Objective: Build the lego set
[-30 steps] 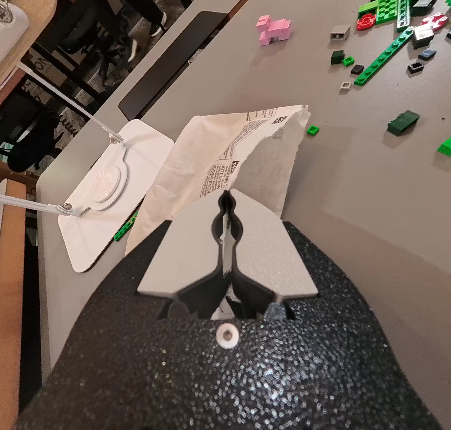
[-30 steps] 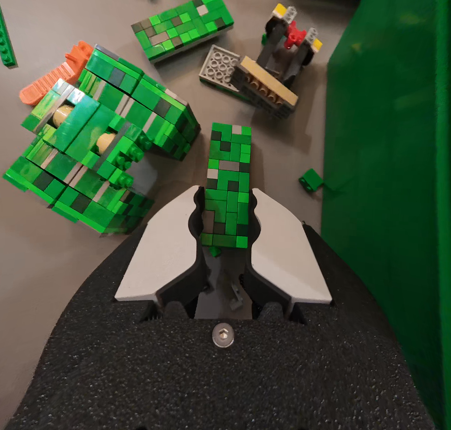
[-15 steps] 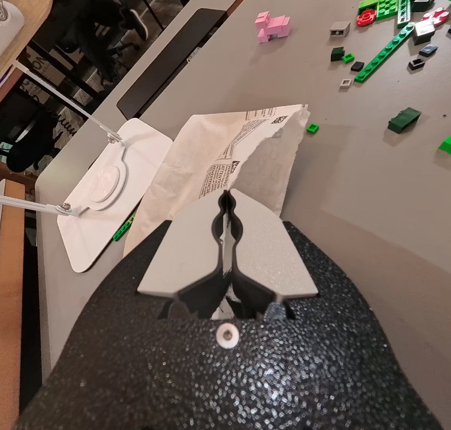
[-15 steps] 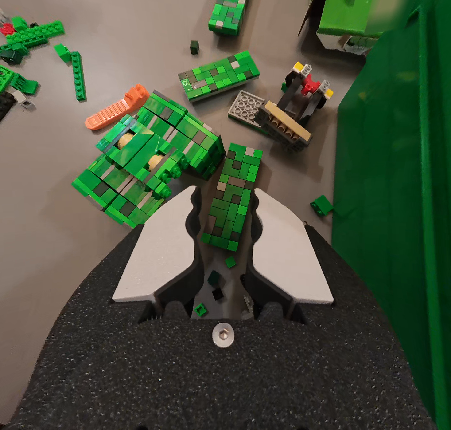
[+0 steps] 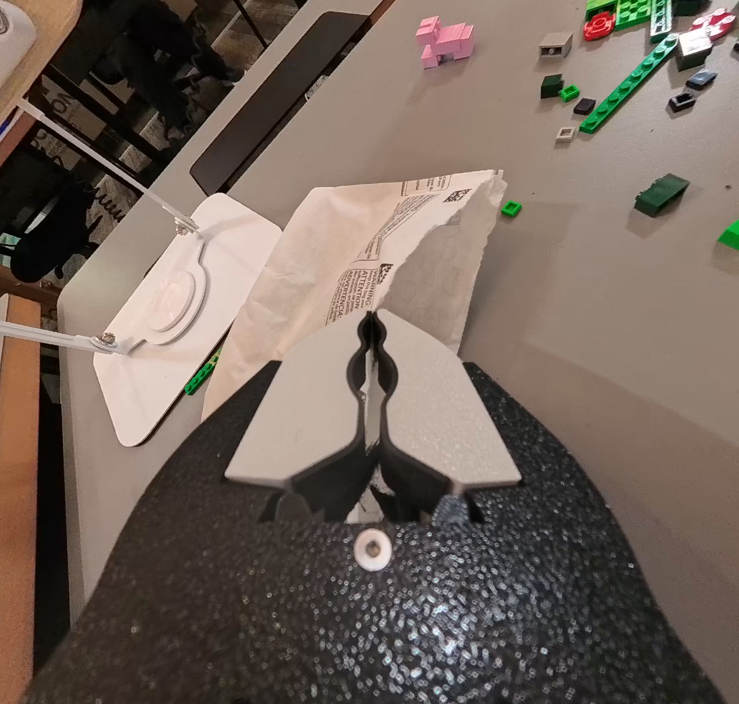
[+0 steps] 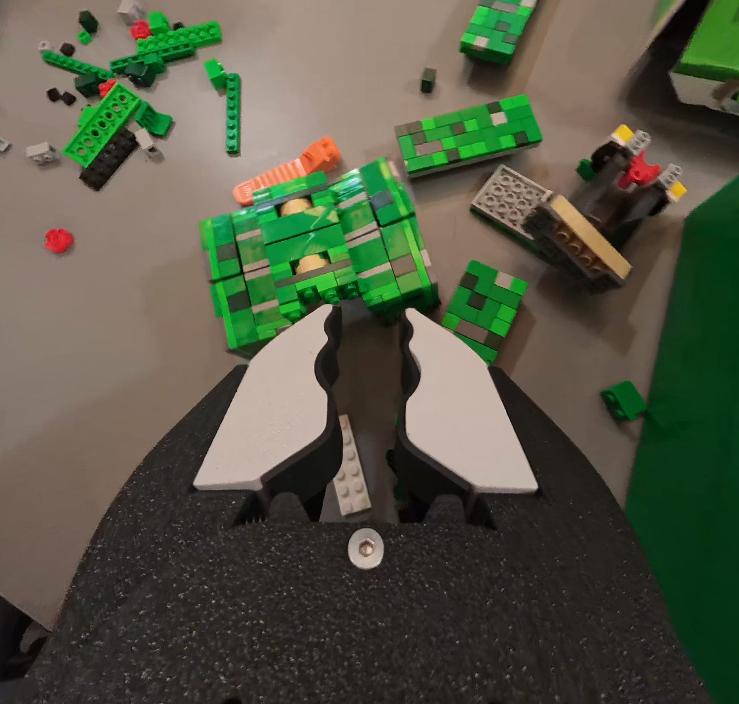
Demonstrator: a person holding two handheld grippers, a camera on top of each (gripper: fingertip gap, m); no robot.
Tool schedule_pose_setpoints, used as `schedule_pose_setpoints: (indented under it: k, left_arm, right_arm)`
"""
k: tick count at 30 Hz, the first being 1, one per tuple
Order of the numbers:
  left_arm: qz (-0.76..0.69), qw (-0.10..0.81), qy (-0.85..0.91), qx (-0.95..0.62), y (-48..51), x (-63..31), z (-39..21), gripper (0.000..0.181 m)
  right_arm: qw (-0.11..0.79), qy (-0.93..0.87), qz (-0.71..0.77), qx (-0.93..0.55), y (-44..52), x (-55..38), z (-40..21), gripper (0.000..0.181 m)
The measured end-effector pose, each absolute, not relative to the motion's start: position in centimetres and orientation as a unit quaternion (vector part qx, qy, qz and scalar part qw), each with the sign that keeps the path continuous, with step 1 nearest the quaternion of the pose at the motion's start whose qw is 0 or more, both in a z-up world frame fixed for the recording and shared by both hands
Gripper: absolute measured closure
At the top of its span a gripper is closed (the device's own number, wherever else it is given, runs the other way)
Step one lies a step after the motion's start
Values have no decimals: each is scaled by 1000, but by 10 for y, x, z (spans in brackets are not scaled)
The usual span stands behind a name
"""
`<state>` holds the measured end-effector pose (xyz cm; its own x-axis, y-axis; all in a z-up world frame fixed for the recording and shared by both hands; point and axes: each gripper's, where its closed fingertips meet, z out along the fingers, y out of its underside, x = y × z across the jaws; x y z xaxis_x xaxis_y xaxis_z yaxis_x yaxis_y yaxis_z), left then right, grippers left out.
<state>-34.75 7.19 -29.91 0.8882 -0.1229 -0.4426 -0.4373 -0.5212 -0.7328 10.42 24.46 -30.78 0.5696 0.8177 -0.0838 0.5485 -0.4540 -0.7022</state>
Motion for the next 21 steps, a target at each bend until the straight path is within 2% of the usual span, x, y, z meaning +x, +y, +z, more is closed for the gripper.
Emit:
schedule_pose_setpoints:
  k: [9,13,17,21]
  left_arm:
    - [171,460,166,-856,72,-347,-300,181]
    - [171,462,163,-855,72,-348,-299,181]
    - [172,464,162,-854,72,-348,-298,181]
    - [172,466,163,-852,72,-347,-296,181]
  right_arm:
    - [300,-500,222,-781,227,71,-314,151]
    - [344,-460,197,-794,244,93,-300,149]
    - [415,-441,78,-792,288,115,-285,148]
    - [394,-516,-93,-755,322,126,-288,152]
